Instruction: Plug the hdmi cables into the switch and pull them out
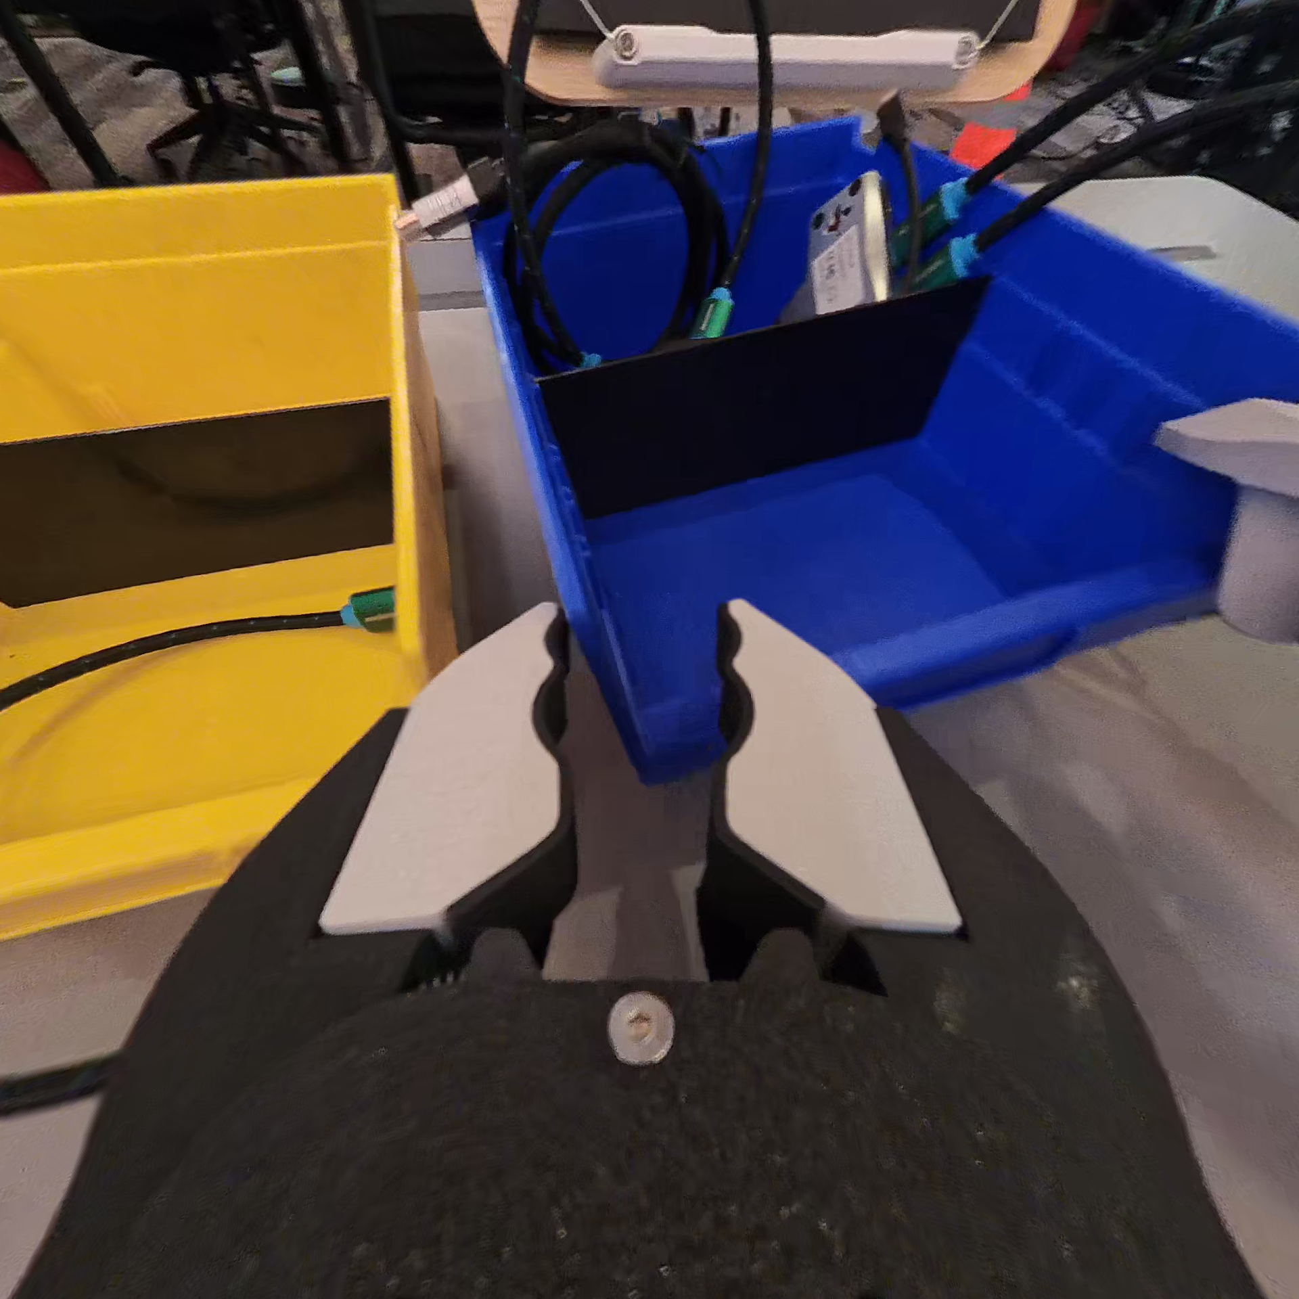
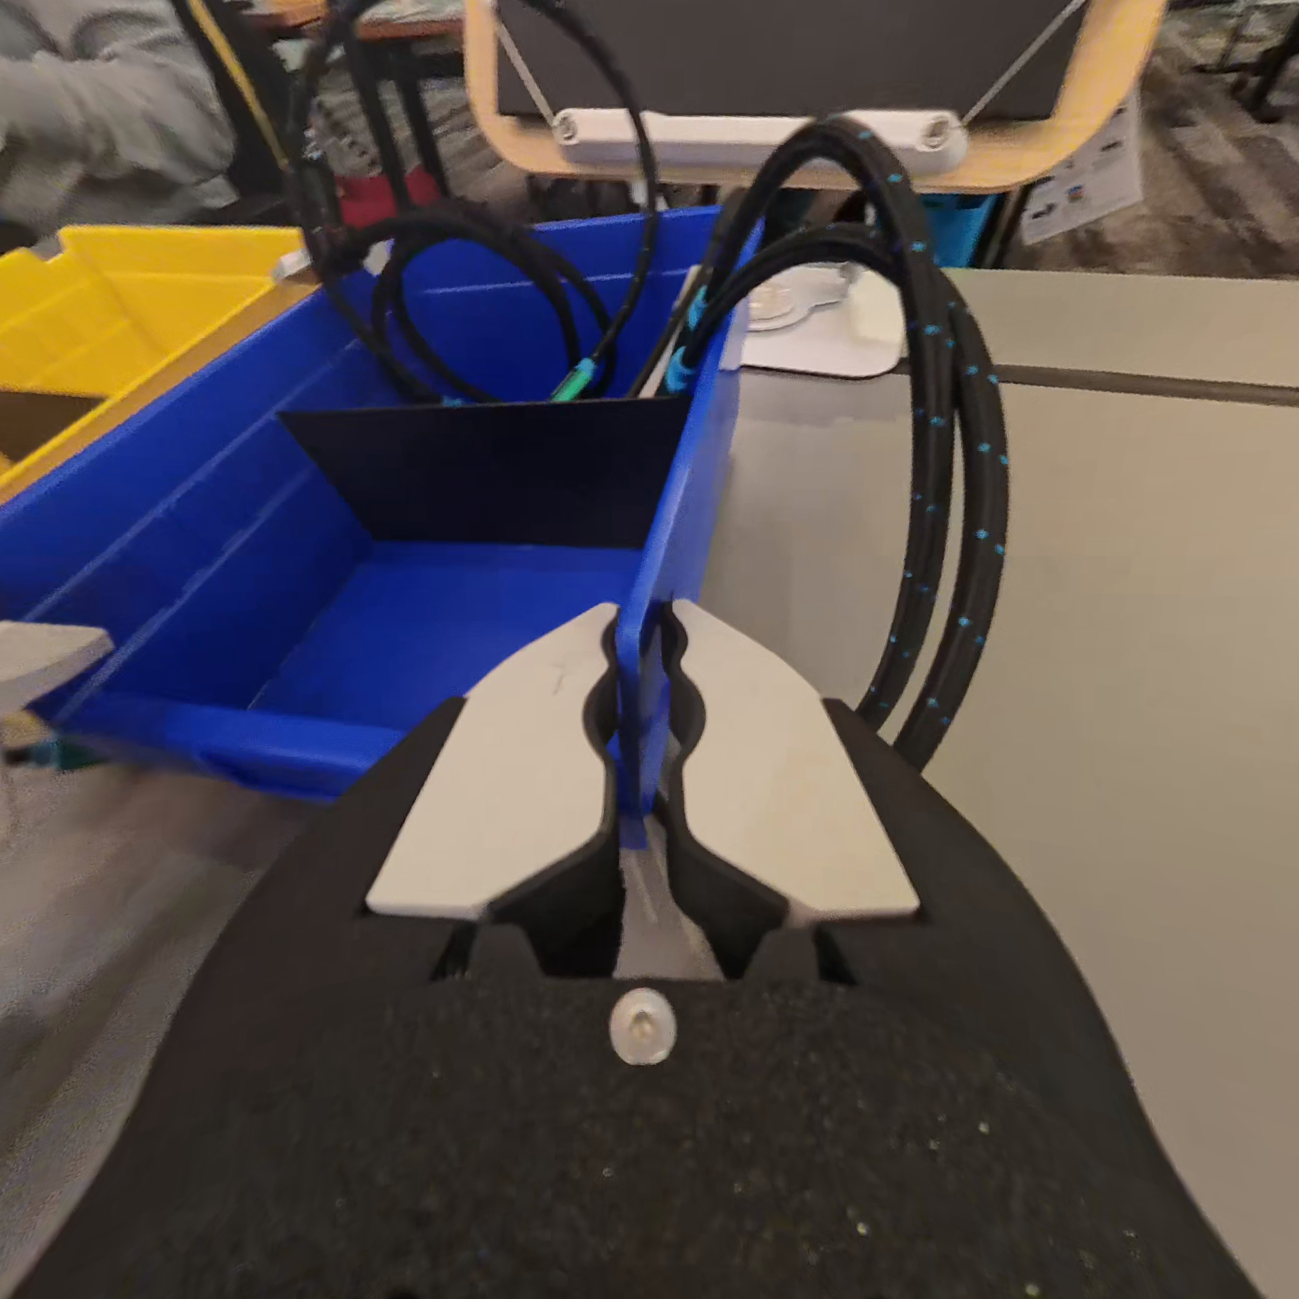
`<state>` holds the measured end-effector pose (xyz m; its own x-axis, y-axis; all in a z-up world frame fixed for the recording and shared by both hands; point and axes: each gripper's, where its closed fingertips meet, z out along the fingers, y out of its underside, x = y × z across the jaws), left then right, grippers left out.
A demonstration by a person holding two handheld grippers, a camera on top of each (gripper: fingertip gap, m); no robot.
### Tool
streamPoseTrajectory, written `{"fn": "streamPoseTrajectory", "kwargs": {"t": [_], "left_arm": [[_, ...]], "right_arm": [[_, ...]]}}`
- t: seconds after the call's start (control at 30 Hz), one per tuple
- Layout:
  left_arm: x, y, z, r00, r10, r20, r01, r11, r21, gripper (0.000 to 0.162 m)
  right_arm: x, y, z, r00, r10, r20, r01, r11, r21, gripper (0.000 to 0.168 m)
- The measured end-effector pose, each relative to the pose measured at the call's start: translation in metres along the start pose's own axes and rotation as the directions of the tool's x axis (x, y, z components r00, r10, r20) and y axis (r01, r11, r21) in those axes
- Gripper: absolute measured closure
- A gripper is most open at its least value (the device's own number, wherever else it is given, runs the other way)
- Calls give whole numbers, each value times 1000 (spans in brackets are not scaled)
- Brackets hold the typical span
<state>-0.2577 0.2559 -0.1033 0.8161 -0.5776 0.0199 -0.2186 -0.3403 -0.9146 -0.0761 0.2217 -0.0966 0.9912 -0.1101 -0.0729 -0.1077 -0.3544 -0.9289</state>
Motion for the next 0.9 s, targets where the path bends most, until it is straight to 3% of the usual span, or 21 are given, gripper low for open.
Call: {"fn": "streamPoseTrajectory", "kwargs": {"t": [0.17,0.33,0.4,0.5,0.67,0.7,0.73,0.77,0.9], "left_arm": [[-41,0,-79,1000,4,-16,-3,999,48,108],[-174,34,-124,969,4,246,-7,1000,9,114],[-219,44,-116,965,-82,247,90,996,-21,109],[-253,46,-83,973,-186,136,196,979,-59,96],[-247,35,-31,992,-123,4,123,988,-96,95],[-248,36,-25,996,-78,36,81,990,-112,106],[-254,38,-23,995,-37,96,50,990,-131,145],[-257,40,-24,990,-24,140,44,989,-143,158],[-247,52,-50,984,-97,149,119,981,-153,158]], "right_arm": [[-12,-9,-38,977,-151,153,147,988,40,135],[-24,-13,-74,965,-187,183,168,979,116,138],[-47,-9,-81,952,-200,233,174,977,126,138],[-108,13,-88,899,-225,376,204,974,94,136],[-192,65,-88,822,-238,517,264,964,23,125],[-200,68,-82,825,-261,502,289,957,23,124],[-207,67,-74,831,-280,481,305,952,29,123],[-213,64,-65,841,-285,460,306,952,30,120],[-235,47,-24,891,-235,388,268,963,-33,112]]}}
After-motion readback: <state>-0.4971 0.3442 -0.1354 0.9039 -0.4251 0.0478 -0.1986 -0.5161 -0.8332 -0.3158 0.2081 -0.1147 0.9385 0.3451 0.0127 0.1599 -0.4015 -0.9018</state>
